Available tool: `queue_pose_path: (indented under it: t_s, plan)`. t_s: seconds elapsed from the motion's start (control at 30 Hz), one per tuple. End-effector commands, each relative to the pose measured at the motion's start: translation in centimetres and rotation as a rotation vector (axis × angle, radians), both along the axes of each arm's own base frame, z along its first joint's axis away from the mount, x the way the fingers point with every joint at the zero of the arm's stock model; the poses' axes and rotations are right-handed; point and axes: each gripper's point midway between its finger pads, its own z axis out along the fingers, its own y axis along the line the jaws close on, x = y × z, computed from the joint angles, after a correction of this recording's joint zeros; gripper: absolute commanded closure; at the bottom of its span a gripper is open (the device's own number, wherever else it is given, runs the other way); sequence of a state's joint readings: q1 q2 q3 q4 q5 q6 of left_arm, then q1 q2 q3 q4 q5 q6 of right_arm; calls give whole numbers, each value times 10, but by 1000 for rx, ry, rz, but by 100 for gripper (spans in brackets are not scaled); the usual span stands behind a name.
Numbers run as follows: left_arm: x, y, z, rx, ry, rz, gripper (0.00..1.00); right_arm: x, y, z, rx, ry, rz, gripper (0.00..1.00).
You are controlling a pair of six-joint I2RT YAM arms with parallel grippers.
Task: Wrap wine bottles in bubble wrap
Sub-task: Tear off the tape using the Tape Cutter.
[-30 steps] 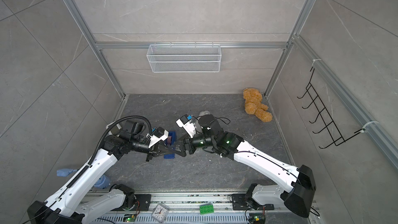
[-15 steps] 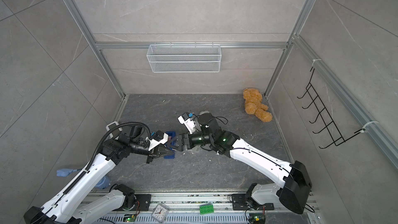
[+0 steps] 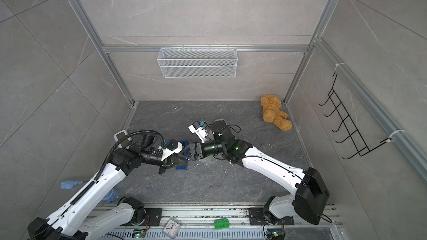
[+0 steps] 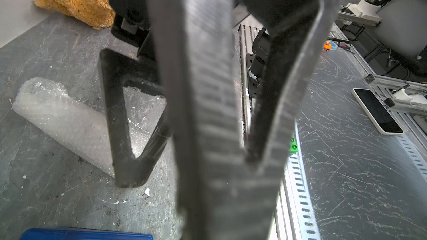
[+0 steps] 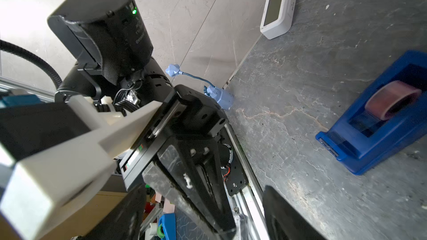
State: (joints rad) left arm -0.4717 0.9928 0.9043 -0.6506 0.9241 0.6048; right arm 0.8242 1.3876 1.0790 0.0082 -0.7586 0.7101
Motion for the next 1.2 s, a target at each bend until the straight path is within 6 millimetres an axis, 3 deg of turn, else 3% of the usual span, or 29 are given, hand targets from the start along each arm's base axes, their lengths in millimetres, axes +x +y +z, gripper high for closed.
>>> queue_pose_path:
  t_s: [0.0, 0.43, 0.8, 1.17]
  plan:
    - [0, -1, -4, 6, 46, 11, 100, -7, -9, 4, 15, -13, 20, 27]
    - [-1, 0, -7, 11, 97, 32, 100, -9, -21, -4, -30, -29, 27, 52]
    - [0, 0, -5, 5, 137, 41, 100, -13, -26, -13, -76, -46, 46, 57]
    - [-1, 1, -7, 15, 158, 43, 100, -9, -30, -13, -94, -97, 18, 80]
